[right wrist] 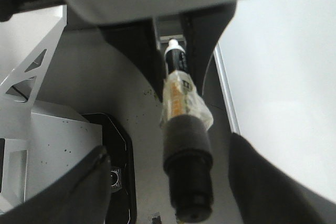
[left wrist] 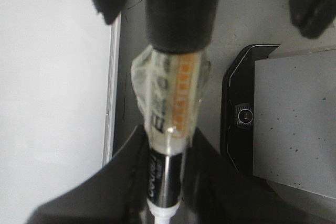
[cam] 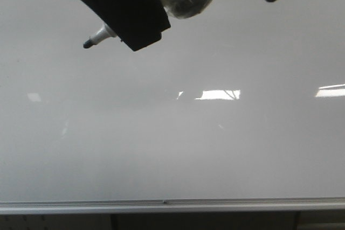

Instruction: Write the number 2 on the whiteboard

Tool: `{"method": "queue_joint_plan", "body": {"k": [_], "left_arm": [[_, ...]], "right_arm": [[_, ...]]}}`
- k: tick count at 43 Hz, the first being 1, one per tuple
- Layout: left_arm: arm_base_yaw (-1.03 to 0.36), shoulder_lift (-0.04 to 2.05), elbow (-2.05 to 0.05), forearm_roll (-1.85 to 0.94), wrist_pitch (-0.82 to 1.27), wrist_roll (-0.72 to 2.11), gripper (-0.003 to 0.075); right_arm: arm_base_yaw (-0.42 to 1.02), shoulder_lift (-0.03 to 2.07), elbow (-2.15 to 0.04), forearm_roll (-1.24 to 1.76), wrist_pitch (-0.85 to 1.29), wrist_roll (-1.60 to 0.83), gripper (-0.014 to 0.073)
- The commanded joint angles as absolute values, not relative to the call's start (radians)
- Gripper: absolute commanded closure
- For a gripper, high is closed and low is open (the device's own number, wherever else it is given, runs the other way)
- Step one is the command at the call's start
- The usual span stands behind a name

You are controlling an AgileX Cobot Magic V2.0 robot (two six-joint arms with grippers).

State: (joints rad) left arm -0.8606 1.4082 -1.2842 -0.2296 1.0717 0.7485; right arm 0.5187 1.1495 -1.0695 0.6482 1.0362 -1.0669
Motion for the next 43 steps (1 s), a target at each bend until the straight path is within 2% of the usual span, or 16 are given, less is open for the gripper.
{"method": "queue_joint_plan", "body": {"k": [1, 15, 25, 33, 40, 43], "left_arm": [[-0.877, 1.37, -1.318, -0.259, 1.032, 0.749, 0.0679], [-0.909, 1.374, -1.318, -0.256, 1.012, 0.749, 0.0678], [-0.909, 1.387, -1.318, -0.246, 1.016, 0.749, 0.0678], [-0.909, 1.387, -1.318, -0.246, 1.016, 0.749, 0.0678], [-0.909, 1.387, -1.318, -0.246, 1.013, 0.749, 0.0676], [-0.909, 1.387, -1.318, -0.246, 1.01, 0.749, 0.0653]], "right_arm": [[0.519, 1.133, -1.103, 0.702, 1.005, -1.078, 0.0109], [0.519, 1.134, -1.103, 0.726, 1.004, -1.078, 0.0123], [0.519, 1.134, -1.103, 0.724, 1.013, -1.079, 0.0316], [0.519, 1.134, -1.103, 0.696, 1.021, -1.079, 0.034], [0.519, 1.134, -1.103, 0.692, 1.021, -1.079, 0.0499], [0.519, 1.134, -1.103, 0.692, 1.021, -1.079, 0.0561]]}}
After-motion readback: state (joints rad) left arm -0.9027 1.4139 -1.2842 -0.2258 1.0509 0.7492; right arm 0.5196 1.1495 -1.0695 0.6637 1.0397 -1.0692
